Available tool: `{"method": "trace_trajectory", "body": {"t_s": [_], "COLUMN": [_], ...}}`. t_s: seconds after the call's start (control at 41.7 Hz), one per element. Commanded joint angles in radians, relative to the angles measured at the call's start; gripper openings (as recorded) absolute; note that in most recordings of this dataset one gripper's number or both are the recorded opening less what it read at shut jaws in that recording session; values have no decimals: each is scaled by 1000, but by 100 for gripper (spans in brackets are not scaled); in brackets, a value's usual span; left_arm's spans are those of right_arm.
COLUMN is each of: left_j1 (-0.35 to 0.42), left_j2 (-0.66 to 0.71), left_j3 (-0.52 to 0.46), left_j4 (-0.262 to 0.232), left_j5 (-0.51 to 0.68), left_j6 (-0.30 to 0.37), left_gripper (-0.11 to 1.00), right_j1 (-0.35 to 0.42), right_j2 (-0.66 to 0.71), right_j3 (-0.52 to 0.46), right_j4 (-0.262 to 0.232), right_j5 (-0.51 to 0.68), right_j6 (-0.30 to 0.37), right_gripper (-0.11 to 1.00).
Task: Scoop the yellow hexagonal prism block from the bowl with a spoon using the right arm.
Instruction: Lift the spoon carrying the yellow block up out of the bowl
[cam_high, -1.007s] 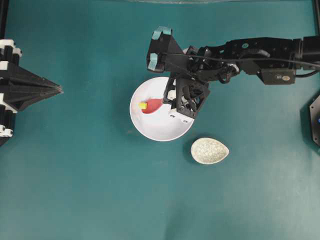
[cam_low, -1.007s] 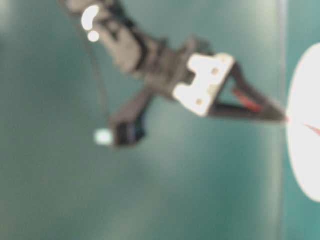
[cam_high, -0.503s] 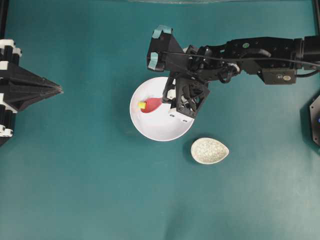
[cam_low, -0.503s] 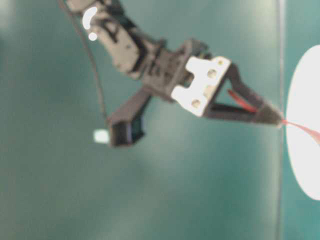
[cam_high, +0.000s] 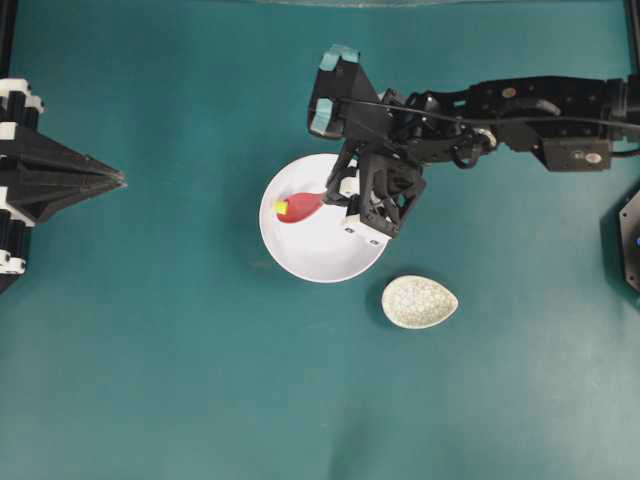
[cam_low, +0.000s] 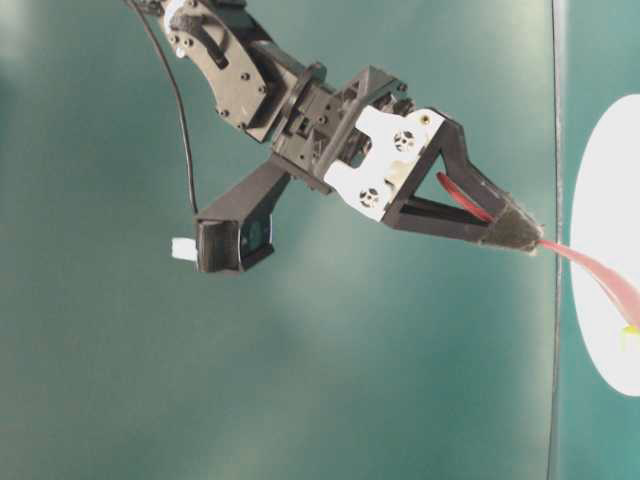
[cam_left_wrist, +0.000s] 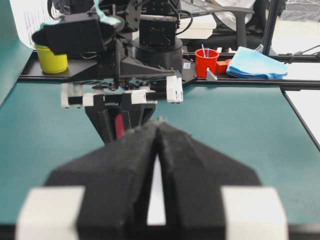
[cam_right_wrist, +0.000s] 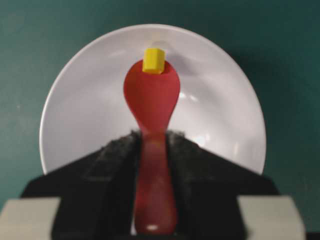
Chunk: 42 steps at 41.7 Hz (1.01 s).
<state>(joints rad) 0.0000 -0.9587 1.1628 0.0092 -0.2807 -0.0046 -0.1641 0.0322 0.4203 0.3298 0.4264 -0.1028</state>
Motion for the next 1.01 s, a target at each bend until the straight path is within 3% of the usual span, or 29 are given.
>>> {"method": "trace_trajectory", "body": {"t_s": [0.0, 0.312, 0.743, 0.983], "left_j1": [0, 0, 0, 0], "left_j2": [9, 9, 9, 9], "left_j3": [-29, -29, -29, -29], "left_j4": [2, 2, 2, 2], "left_j5": [-9, -9, -9, -8], "left_j6": [-2, -2, -6, -11], "left_gripper": [3, 3, 3, 3], "right_j1": [8, 28, 112, 161], "right_j2": [-48, -106, -290, -391], "right_j3": [3, 92, 316, 402], "right_j4": [5, 5, 5, 5], "right_j5": [-31, -189, -603, -653], "right_j6": [-2, -2, -3, 0], "right_gripper": [25, 25, 25, 25]}}
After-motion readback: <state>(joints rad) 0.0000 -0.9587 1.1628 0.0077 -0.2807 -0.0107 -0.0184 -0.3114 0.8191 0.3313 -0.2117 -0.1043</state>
